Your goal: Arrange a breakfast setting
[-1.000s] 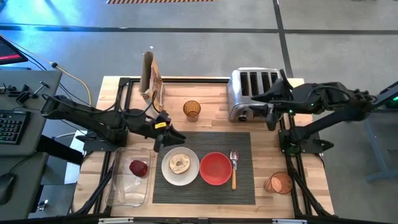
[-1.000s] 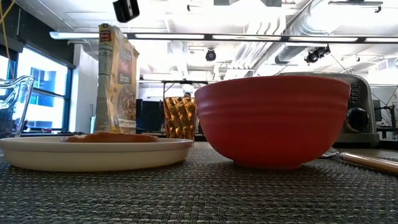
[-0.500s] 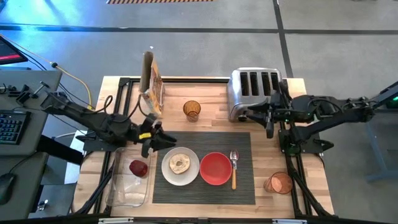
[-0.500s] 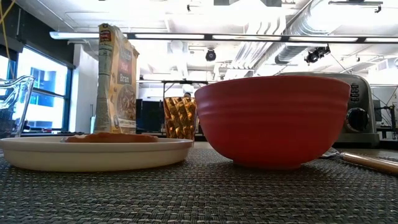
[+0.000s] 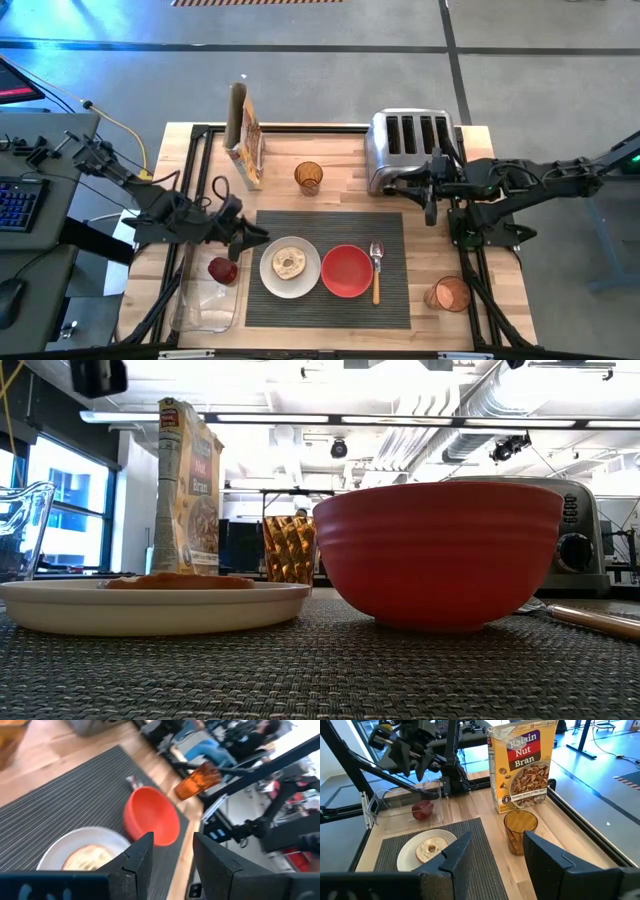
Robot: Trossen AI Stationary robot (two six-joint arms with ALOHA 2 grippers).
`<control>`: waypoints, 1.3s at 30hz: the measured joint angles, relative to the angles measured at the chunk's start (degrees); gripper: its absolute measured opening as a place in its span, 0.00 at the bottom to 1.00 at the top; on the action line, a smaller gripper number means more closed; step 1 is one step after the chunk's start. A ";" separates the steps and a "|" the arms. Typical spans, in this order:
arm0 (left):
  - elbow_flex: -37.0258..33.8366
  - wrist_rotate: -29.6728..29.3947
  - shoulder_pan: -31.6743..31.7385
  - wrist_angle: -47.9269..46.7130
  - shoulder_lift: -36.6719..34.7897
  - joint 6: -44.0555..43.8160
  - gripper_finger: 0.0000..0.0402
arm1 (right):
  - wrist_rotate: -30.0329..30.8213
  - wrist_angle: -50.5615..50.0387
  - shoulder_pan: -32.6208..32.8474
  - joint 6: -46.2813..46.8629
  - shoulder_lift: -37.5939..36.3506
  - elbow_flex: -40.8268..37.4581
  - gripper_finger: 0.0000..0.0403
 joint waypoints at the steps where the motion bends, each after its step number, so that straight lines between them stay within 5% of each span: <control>1: 0.00 -0.40 -0.45 -1.24 0.00 -1.05 0.31 | 0.02 0.06 0.00 0.00 -0.04 0.00 0.38; 39: 0.00 -22.49 -6.22 -33.21 0.58 -20.02 0.31 | 0.04 0.01 0.01 0.00 -0.02 0.00 0.38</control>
